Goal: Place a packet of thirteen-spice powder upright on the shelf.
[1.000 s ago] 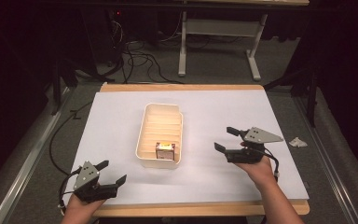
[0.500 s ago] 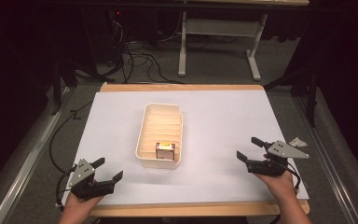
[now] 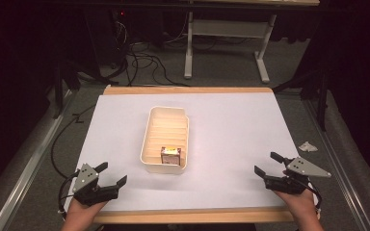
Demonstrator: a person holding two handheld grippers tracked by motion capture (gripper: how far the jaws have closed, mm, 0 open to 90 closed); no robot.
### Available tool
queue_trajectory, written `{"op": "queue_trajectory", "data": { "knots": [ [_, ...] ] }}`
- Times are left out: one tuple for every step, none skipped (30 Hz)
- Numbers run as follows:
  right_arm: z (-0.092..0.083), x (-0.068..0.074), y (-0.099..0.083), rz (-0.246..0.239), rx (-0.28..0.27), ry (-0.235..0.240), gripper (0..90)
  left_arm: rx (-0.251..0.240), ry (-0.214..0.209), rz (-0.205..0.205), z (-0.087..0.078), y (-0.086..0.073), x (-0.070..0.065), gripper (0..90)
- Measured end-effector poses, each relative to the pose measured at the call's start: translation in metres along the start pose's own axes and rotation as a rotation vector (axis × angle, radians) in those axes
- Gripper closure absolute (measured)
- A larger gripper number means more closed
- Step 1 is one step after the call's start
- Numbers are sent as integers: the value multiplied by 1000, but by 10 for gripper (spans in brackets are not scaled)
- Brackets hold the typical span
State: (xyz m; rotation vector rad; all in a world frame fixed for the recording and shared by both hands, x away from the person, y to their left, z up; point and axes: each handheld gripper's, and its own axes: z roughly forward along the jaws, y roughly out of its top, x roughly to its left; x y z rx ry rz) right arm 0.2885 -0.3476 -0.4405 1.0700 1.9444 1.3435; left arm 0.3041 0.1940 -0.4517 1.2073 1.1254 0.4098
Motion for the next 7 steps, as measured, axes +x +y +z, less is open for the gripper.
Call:
{"op": "queue_trajectory", "data": {
  "knots": [
    [0,0,0,0,1,0,174,-3,0,-4,0,0,0,153],
    [0,0,-1,2,4,-1,174,-3,1,-4,0,0,0,153],
    [0,0,-1,2,7,-4,174,-4,2,-5,0,0,1,153],
    [0,0,-1,3,7,-5,174,-4,3,-6,0,1,1,153],
    [0,-1,-1,2,4,-4,174,-3,4,-6,0,1,1,153],
    [0,-1,-1,0,2,-5,174,-3,3,-6,0,0,1,153],
    [0,-1,0,-4,-2,-3,174,-3,3,-5,0,0,1,153]
  ]
}}
